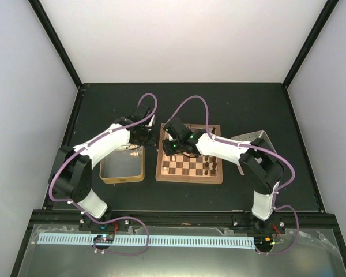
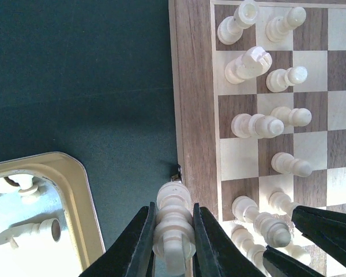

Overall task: Set up the chess pieces on the board
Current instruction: Move the chess piece to the chessboard.

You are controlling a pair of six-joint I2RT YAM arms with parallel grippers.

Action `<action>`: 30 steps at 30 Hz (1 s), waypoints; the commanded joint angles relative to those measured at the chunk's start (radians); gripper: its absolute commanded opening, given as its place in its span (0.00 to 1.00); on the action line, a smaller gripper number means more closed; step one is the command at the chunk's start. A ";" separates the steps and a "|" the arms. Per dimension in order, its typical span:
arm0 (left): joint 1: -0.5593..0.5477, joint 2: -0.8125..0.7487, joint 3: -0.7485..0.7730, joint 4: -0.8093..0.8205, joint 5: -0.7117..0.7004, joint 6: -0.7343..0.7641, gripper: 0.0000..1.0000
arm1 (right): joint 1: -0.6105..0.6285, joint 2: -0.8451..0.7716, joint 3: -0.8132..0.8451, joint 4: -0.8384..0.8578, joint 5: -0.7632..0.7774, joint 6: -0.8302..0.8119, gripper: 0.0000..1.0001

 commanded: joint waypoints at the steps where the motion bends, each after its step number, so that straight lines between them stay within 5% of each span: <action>1: 0.008 -0.034 -0.002 0.012 0.013 -0.006 0.02 | 0.003 0.026 0.034 -0.012 0.026 0.003 0.28; 30: 0.015 -0.040 -0.009 0.012 0.017 -0.003 0.02 | 0.004 0.064 0.056 0.034 0.165 -0.023 0.09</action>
